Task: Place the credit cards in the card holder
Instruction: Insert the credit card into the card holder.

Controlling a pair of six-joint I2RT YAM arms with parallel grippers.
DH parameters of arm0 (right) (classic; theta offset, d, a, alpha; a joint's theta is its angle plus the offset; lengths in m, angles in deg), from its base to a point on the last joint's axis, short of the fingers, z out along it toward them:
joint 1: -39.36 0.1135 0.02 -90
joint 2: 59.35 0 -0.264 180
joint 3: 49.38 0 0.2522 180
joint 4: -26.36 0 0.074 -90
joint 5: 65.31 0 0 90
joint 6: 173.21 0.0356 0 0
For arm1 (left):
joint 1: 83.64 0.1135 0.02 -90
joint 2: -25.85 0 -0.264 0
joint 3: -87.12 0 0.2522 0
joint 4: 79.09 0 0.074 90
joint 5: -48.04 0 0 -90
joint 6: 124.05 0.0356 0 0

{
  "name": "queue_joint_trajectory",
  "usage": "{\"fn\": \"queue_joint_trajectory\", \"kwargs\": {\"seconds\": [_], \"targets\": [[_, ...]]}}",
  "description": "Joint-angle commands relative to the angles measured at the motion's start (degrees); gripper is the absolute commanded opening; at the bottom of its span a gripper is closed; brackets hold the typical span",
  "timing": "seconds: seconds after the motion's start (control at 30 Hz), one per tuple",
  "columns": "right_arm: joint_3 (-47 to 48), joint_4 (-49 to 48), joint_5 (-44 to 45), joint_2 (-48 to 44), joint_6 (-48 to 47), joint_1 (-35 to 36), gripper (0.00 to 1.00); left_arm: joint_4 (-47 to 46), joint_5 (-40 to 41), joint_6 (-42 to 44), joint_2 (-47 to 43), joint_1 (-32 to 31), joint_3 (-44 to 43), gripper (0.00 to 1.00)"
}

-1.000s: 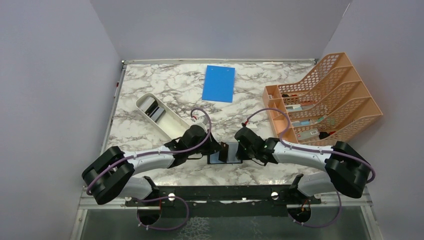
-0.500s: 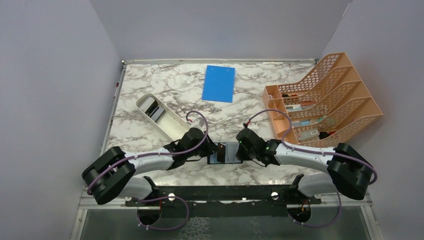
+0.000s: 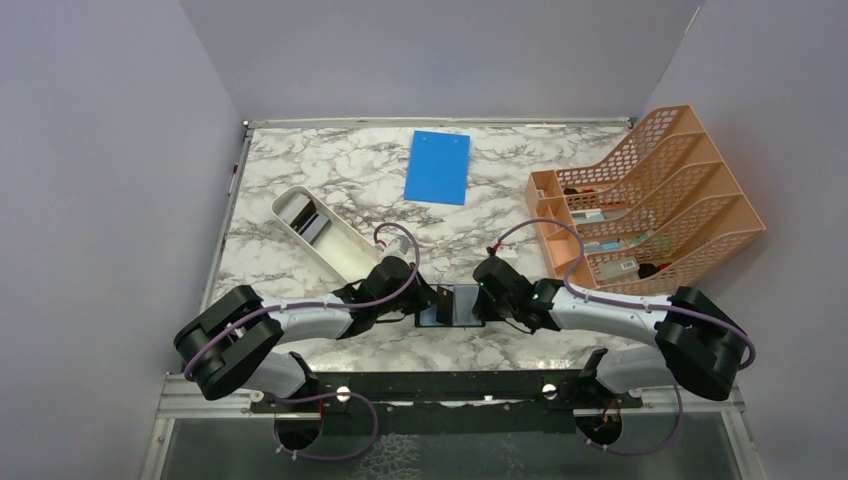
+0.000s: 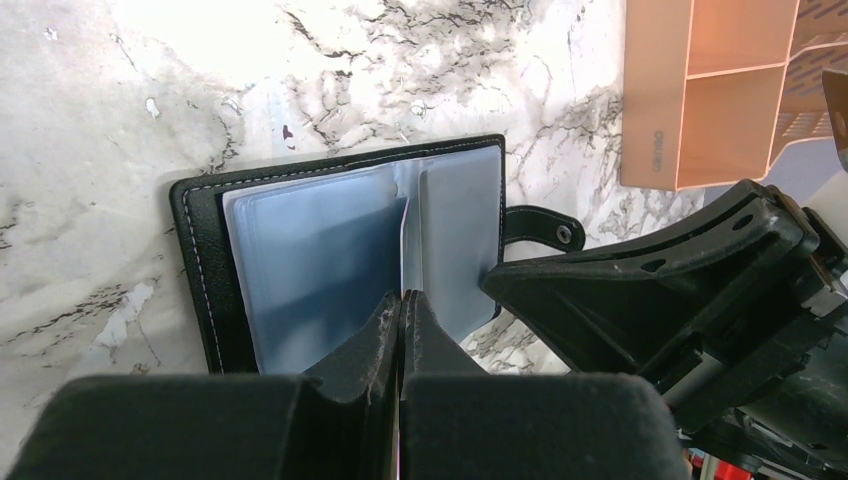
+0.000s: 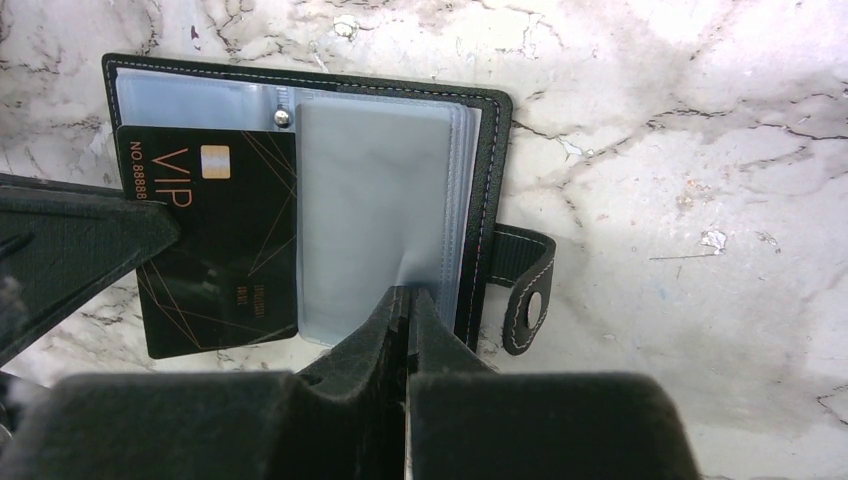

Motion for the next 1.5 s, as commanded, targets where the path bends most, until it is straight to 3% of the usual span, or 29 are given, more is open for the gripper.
{"fn": "queue_joint_trajectory", "kwargs": {"seconds": [0.0, 0.23, 0.4, 0.5, 0.83, 1.47], "targets": [[-1.38, 2.82, 1.84, -0.63, -0.26, -0.10, 0.04, -3.01, 0.25, -0.51, 1.57, -0.34, -0.12, 0.00], [-1.53, 3.00, 2.14, -0.79, -0.35, -0.11, 0.04, -2.80, 0.08, 0.27, 1.81, -0.42, 0.50, 0.00], [-1.56, 3.10, 2.10, -0.91, -0.46, -0.10, 0.04, -1.94, -0.39, 1.32, 1.99, -0.37, 0.59, 0.06], [-1.53, 3.15, 2.22, -1.08, -0.48, -0.10, 0.04, -1.72, -0.62, 1.83, 1.10, -0.41, 0.76, 0.00], [-1.70, 2.76, 1.97, -0.65, -0.26, -0.10, 0.04, -1.81, -0.07, 0.41, -3.34, -0.41, 0.67, 0.00], [-1.63, 2.54, 1.88, -0.69, -0.41, -0.10, 0.04, -3.63, -0.91, 1.16, 1.17, -0.39, -0.62, 0.00]]}}
